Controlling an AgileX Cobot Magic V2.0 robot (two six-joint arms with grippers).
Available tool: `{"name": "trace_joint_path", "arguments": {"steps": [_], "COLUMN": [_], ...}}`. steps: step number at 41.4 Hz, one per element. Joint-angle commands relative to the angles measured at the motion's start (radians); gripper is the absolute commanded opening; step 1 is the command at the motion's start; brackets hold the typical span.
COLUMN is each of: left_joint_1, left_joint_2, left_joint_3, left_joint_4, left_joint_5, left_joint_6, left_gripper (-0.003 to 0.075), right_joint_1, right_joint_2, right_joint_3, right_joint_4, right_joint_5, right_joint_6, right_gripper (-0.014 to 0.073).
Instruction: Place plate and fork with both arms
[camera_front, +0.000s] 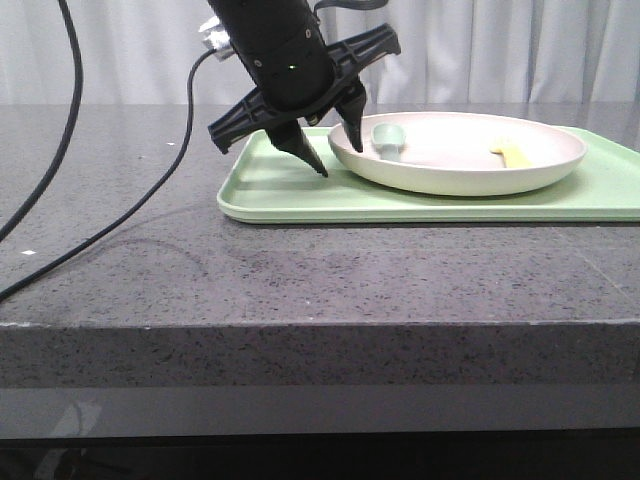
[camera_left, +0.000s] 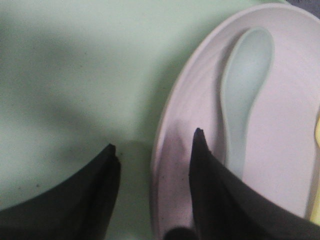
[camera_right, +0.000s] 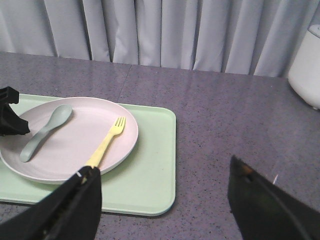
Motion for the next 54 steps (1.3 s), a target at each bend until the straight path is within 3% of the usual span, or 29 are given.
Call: {"name": "trace_joint_path", "arguments": {"steps": [1,9,19,30,40,54], "left_joint_1": [-0.015,-0.005,0.048,0.161,0.241,0.257], "left_joint_2": [-0.104,-0.225,-0.416,-0.693,-0.933,-1.156], "left_joint_3": [-0.035,-0.035,-0.028,0.224,0.468,0.671], "left_joint_4": [0.0,0.0,-0.018,-0.267,-0.302,-0.321], "left_joint_5": [-0.029,0.054,0.265,0.251,0.246,0.236], "left_joint_6": [0.111,0.417,0.752,1.049,1.105,1.108], "left_gripper": [0.0374,0.0373,0.0373,0.0368,0.0368,0.0368], "right_joint_1": [-0.006,-0.006,-0.006,0.014,0.117,0.209], "right_joint_2": [0.015,0.015,0.018,0.1,0.227,0.468], "right_joint_3": [-0.032,-0.032,-0.04,-0.153,-0.246,-0.365], "right_joint_4": [-0.012,-0.01,-0.007,0.073,0.082,0.095], "right_joint_5": [-0.077,-0.074,-0.049,0.093,0.203,0.295], "right_joint_6": [-0.007,-0.007,-0.007,-0.007,-0.007,-0.007], "right_gripper": [0.055,0.055,0.055,0.0528,0.0422,0.0414]}}
